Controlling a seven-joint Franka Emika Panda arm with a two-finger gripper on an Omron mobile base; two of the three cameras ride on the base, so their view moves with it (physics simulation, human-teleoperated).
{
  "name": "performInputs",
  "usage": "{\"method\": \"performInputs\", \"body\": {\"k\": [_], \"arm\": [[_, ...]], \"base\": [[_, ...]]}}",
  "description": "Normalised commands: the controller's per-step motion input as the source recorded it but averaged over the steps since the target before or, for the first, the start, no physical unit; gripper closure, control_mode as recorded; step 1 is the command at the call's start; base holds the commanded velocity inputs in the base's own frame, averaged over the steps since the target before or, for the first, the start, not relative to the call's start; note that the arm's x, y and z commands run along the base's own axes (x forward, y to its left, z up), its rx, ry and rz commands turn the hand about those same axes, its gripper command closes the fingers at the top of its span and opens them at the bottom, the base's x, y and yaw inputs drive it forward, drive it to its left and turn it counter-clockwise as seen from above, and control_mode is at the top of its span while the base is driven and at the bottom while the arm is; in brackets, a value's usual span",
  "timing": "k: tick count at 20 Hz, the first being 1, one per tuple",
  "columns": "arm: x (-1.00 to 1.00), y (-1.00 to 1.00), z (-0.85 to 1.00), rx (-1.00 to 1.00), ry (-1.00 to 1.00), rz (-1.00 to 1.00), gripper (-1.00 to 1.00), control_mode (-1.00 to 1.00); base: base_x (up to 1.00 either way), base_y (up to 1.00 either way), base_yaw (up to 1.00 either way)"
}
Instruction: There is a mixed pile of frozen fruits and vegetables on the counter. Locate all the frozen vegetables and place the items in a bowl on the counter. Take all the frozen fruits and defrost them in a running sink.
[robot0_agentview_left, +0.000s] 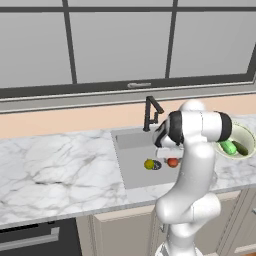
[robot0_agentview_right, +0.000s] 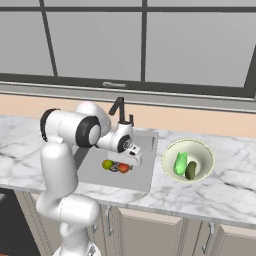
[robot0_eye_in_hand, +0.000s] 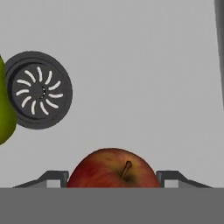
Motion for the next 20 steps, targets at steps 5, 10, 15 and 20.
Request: {"method": "performInputs", "body": {"k": [5,10,15,20], "arm": [[0.38,0.00,-0.41,0.00,-0.15,-0.06,1.00,-1.00],[0.23,0.00,-0.28,0.00,-0.11,-0.06,1.00,-1.00],[0.10,0.00,-0.04,0.00,-0.03,-0.02,-1.00,-1.00],[-0.01,0.03,0.14,-0.02,0.00,-0.01,-1.00,-1.00]], "base": [[0.00,0.00,0.00],[0.00,0.00,0.00],[0.00,0.00,0.00],[0.00,0.00,0.00]]}}
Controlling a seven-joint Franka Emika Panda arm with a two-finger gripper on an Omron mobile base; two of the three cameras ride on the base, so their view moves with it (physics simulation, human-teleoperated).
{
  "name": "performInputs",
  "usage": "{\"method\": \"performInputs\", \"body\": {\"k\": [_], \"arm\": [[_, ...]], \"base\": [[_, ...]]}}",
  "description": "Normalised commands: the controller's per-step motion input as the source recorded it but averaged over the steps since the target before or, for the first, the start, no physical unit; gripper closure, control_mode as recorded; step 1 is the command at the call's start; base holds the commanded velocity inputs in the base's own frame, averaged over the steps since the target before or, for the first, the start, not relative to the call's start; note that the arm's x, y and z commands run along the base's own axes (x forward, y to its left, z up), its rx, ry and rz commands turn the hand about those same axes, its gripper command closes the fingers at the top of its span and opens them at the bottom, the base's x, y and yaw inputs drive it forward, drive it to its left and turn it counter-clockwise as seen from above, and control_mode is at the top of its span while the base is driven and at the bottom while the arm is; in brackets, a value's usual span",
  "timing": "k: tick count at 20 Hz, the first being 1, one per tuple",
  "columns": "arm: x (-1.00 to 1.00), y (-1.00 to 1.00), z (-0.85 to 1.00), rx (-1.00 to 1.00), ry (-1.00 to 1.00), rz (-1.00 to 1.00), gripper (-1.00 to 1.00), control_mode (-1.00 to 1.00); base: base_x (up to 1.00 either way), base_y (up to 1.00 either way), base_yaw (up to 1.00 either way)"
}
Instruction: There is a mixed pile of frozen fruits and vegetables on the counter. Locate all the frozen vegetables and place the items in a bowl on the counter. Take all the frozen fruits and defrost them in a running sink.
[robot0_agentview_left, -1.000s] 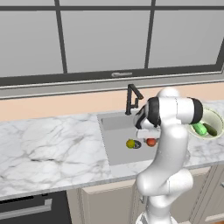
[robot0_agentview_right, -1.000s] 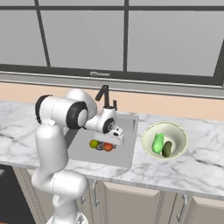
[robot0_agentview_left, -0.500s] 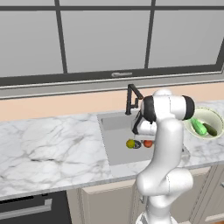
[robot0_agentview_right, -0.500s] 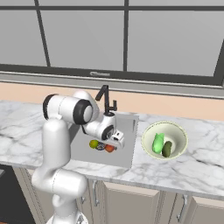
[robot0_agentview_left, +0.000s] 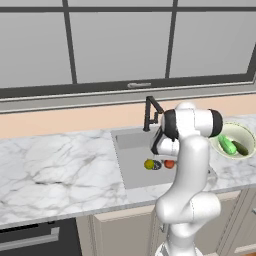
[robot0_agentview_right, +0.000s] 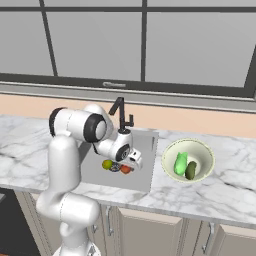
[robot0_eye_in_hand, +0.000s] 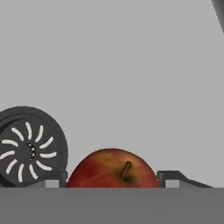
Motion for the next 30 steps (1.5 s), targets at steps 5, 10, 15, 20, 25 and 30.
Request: {"method": "performInputs", "body": {"k": [5,10,15,20,25,30], "arm": [[-0.30,0.01,0.61,0.00,-0.07,0.00,-1.00,-1.00],[-0.53,0.17,0.53,0.02,-0.05,-0.01,-1.00,-1.00],[-0.63,0.17,0.67,0.00,-0.01,-0.04,-1.00,-1.00],[-0.66,0.15,0.77,0.00,0.00,-0.01,-1.00,-1.00],[-0.63,0.19,0.80,0.00,0.03,0.00,-1.00,-1.00],[-0.69,0.28,0.74,0.00,0.05,0.00,-1.00,-1.00]], "base": [[0.00,0.00,0.00],[0.00,0.00,0.00],[0.00,0.00,0.00],[0.00,0.00,0.00],[0.00,0.00,0.00],[0.00,0.00,0.00]]}}
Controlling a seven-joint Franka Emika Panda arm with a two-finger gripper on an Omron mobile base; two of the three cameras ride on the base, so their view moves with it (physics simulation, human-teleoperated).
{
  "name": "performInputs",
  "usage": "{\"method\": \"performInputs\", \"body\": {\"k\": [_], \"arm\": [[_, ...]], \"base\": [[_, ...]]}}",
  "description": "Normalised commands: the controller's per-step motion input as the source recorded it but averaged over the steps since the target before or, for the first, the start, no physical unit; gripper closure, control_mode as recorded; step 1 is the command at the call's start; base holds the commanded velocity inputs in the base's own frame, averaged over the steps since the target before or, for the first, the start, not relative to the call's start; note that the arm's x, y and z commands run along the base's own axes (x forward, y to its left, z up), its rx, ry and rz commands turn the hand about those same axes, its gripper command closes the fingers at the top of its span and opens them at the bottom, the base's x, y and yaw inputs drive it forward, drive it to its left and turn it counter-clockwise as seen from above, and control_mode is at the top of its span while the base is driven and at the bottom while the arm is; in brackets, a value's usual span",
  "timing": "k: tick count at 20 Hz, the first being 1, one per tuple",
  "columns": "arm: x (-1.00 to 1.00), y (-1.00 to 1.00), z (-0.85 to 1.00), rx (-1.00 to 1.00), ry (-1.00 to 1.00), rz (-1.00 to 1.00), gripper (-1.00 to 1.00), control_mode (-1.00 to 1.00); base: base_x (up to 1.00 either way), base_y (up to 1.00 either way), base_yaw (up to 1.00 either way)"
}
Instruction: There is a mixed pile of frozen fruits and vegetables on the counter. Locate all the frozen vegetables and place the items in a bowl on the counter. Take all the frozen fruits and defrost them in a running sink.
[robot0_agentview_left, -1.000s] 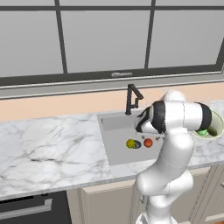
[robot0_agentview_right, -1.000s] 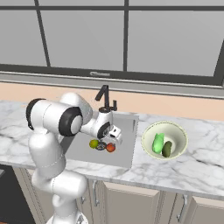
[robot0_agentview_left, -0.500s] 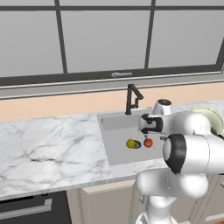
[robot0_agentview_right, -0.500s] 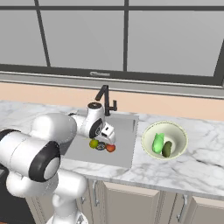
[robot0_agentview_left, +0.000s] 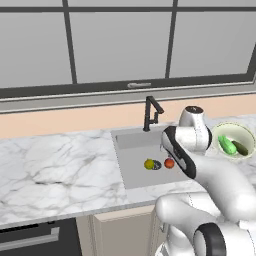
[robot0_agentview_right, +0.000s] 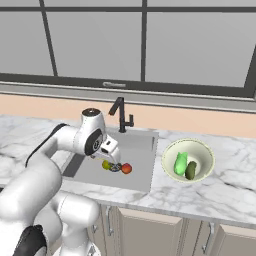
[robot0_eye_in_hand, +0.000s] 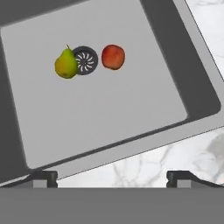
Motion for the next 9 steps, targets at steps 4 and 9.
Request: {"method": "performInputs", "body": {"k": [4,9], "arm": [[-0.63,0.32,0.90,-0.01,0.04,0.02,-1.00,-1.00],[-0.48,0.33,0.66,-0.05,0.07,0.25,-1.00,-1.00]], "base": [[0.00,0.00,0.00],[0.00,0.00,0.00]]}}
